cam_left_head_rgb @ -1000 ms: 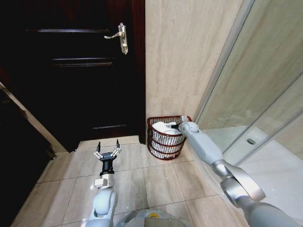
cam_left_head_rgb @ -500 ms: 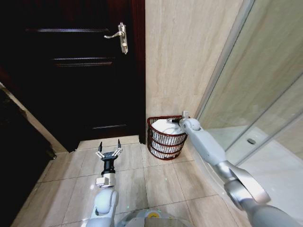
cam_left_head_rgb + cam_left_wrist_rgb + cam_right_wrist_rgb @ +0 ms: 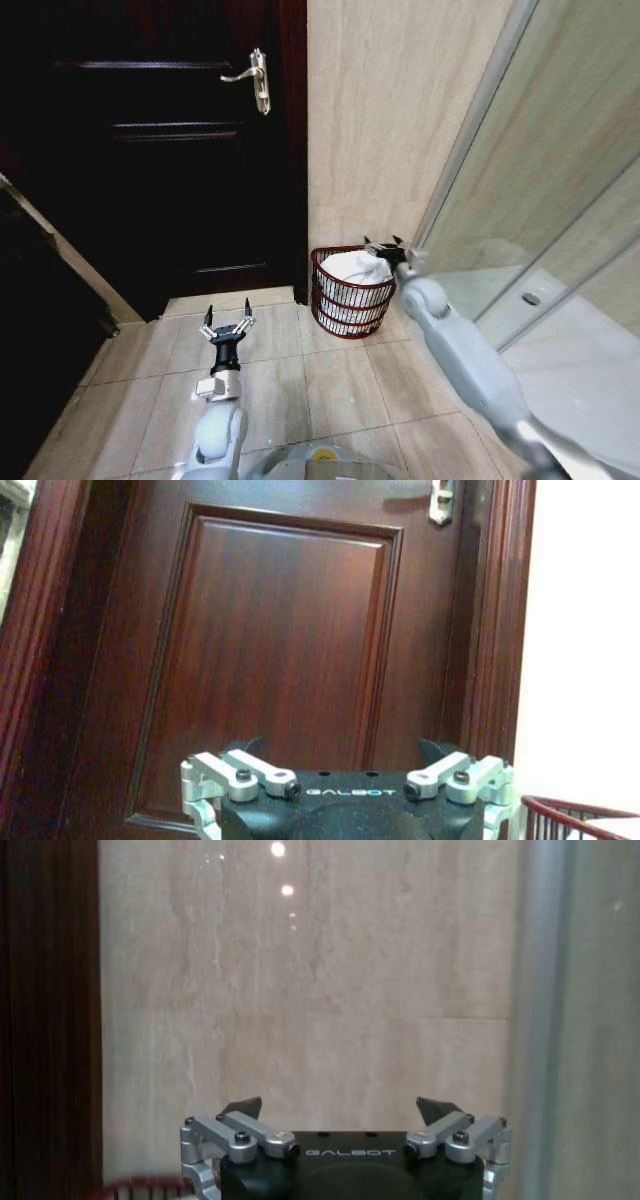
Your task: Discard the used towel into the hamper.
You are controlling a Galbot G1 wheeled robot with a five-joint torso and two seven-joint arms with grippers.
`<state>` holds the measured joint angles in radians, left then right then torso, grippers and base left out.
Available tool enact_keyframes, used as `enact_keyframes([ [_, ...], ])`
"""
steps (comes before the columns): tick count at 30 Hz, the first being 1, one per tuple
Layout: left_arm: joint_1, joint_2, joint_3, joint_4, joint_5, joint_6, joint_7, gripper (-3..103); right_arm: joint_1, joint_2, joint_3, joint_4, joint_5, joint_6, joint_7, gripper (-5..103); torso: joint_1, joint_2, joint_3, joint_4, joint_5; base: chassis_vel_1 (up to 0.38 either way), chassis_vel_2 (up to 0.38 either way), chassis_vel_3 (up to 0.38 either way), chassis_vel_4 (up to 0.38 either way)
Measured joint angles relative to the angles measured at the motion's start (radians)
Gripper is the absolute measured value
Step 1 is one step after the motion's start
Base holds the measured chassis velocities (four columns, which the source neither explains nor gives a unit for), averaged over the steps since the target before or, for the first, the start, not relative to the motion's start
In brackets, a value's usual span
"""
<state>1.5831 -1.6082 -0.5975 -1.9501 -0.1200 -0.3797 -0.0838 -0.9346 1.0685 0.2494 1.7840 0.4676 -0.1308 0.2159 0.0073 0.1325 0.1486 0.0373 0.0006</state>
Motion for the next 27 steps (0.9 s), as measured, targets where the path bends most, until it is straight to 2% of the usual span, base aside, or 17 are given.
enact_keyframes([
  [1, 0.0, 0.0, 0.0, 0.0, 0.0, 0.0, 0.0, 100, 0.0, 0.0, 0.0, 0.0, 0.0, 0.0, 0.0, 100, 0.0, 0.0, 0.0, 0.0, 0.0, 0.0, 0.0, 0.0, 0.0],
  [3, 0.019, 0.0, 0.0, -0.022, -0.024, 0.008, 0.015, 100, -0.136, 0.022, 0.093, 0.065, -0.089, 0.057, -0.039, 100, 0.0, 0.001, 0.001, 0.0001, -0.0009, 0.0, 0.0, 0.0, 0.0],
  [6, 0.042, 0.0, 0.0, -0.049, -0.033, 0.01, 0.023, 100, -0.281, 0.073, 0.184, 0.142, -0.195, 0.098, -0.058, 100, 0.002, 0.01, 0.007, -0.0001, -0.0005, 0.0, 0.0, 0.0, 0.0],
  [11, 0.066, 0.0, 0.0, -0.069, -0.03, 0.023, 0.025, 100, -0.402, 0.127, 0.244, 0.207, -0.281, 0.136, -0.068, 100, 0.006, 0.024, 0.017, 0.0002, -0.0008, 0.0, 0.0, 0.0, 0.0],
  [15, 0.082, 0.0, -0.005, -0.103, -0.039, 0.041, 0.023, 100, -0.505, 0.177, 0.306, 0.277, -0.293, 0.141, -0.058, 100, 0.011, 0.046, 0.034, 0.0003, -0.0009, 0.0, 0.0, 0.0, 0.0],
  [20, 0.066, 0.0, -0.025, -0.131, -0.065, 0.078, 0.002, 100, -0.558, 0.193, 0.357, 0.321, -0.285, 0.141, -0.058, 100, 0.018, 0.069, 0.051, 0.0002, -0.0007, 0.0, 0.0, 0.0, 0.0],
  [27, 0.052, 0.0, -0.025, -0.144, -0.073, 0.106, -0.005, 100, -0.566, 0.199, 0.364, 0.339, -0.273, 0.135, -0.052, 100, 0.025, 0.094, 0.069, 0.0003, -0.0007, 0.008, 0.007, 0.006, 0.005],
])
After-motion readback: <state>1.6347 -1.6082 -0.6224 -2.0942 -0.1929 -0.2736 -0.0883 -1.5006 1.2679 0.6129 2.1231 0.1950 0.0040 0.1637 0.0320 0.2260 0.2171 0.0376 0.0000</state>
